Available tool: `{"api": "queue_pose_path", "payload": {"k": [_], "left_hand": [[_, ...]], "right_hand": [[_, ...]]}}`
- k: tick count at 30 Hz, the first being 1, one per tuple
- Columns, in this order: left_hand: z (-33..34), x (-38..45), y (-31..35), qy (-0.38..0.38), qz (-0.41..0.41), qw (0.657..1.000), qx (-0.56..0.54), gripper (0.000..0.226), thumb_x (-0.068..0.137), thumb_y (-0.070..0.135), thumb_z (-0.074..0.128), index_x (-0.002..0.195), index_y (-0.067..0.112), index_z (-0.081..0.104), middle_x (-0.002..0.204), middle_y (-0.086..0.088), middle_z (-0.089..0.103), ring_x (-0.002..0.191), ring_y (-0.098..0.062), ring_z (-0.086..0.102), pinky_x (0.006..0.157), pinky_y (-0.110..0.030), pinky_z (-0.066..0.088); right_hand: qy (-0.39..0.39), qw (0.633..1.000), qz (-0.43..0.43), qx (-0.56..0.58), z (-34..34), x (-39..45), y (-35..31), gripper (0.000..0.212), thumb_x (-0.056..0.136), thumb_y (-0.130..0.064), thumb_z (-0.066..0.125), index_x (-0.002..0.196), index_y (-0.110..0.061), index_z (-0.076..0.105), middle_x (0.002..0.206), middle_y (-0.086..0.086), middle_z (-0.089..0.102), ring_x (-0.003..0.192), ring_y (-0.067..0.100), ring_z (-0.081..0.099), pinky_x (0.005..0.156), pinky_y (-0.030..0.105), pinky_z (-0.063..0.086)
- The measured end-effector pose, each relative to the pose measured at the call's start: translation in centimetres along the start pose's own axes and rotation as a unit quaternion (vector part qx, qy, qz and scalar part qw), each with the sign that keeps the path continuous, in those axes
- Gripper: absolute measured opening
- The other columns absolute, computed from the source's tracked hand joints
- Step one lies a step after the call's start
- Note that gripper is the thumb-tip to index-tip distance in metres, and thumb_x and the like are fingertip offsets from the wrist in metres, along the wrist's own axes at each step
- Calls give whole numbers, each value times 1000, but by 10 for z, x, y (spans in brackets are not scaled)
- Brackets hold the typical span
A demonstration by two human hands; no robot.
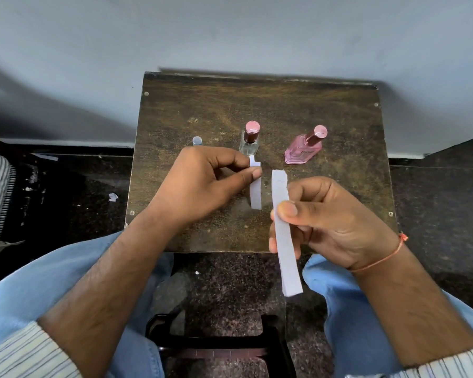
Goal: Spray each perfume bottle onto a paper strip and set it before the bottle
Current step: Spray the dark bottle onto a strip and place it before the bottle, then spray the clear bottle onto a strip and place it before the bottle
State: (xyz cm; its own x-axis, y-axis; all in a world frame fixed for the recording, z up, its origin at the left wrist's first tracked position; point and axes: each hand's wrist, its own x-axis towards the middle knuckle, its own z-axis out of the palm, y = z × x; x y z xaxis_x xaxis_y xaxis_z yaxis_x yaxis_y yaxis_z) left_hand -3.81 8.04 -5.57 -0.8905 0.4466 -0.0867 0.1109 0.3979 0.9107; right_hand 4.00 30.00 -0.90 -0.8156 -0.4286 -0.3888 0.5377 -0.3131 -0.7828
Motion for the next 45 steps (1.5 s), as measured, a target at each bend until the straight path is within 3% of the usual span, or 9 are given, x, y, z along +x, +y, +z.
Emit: {"api": "queue_pose_path", "payload": {"k": [3, 6, 14, 19, 28, 32, 36, 40, 45], "left_hand": [[1, 3, 1, -5, -36, 998, -54, 17, 96, 30, 82, 94, 13, 83, 66, -10, 74, 43, -14, 55, 49, -23, 44], [0, 4, 3, -17, -61, 995, -78, 16, 95, 29, 83, 94, 13, 84, 78, -16, 78, 46, -17, 57, 50, -27, 48], [1, 4, 5, -43, -111, 988, -95, 8, 93, 26, 85, 96, 19, 86, 63, 12, 71, 44, -8, 50, 45, -20, 43], [1, 4, 8, -54, -136, 985, -93, 9, 90, 26, 87, 98, 20, 86, 70, 9, 76, 49, -3, 53, 48, -17, 47], [-2, 2, 7, -84, -162, 981, -69, 11, 88, 27, 89, 99, 27, 86, 84, 5, 84, 59, -4, 63, 52, -18, 51], [-4, 0, 7, -101, -167, 979, -62, 13, 88, 25, 89, 100, 25, 86, 88, 1, 85, 56, 0, 63, 53, -18, 52], [-7, 0, 8, -95, -171, 979, -62, 11, 88, 24, 89, 98, 25, 86, 86, 2, 85, 51, 1, 60, 51, -16, 49], [-9, -1, 8, -93, -176, 978, -59, 17, 84, 26, 93, 94, 23, 80, 82, 0, 84, 62, -7, 65, 57, -21, 52], [-14, -5, 7, -110, -176, 976, -62, 31, 84, 22, 93, 85, 21, 63, 82, -19, 78, 54, -8, 56, 51, -23, 49]], "right_hand": [[61, 996, -9, -66, -15, -4, -8, 42, 62, -45, 102, 75, -12, 79, 71, 13, 74, 58, 25, 68, 42, 26, 54], [127, 980, -12, -156, -33, -13, -18, 30, 67, -34, 98, 72, -11, 80, 69, 13, 72, 55, 17, 65, 43, 26, 52], [316, 883, 42, -344, -87, -34, -29, 5, 92, -11, 81, 97, -12, 81, 91, 23, 79, 62, 12, 74, 48, 31, 53], [393, 799, 76, -448, -102, -39, -32, 15, 97, -25, 80, 86, -34, 76, 90, -1, 80, 71, 14, 77, 55, 32, 57], [457, 753, 83, -466, -106, -38, -31, 2, 96, -35, 79, 97, -35, 79, 90, -7, 79, 77, 24, 78, 82, 51, 67], [482, 710, 79, -507, -111, -37, -26, 32, 89, -57, 76, 113, -36, 75, 88, -8, 76, 82, 26, 77, 89, 54, 64], [515, 666, -96, -531, -101, -26, -22, 37, 99, -48, 72, 124, -21, 68, 81, 2, 64, 76, 24, 63, 83, 42, 56], [466, 670, -346, -463, -61, -9, -21, 18, 107, -26, 69, 120, -20, 59, 88, 16, 65, 66, 30, 60, 64, 33, 48], [354, 682, -434, -471, -14, 9, -8, 22, 104, -14, 70, 121, -13, 56, 105, 21, 67, 64, 26, 60, 55, 30, 45]]}}
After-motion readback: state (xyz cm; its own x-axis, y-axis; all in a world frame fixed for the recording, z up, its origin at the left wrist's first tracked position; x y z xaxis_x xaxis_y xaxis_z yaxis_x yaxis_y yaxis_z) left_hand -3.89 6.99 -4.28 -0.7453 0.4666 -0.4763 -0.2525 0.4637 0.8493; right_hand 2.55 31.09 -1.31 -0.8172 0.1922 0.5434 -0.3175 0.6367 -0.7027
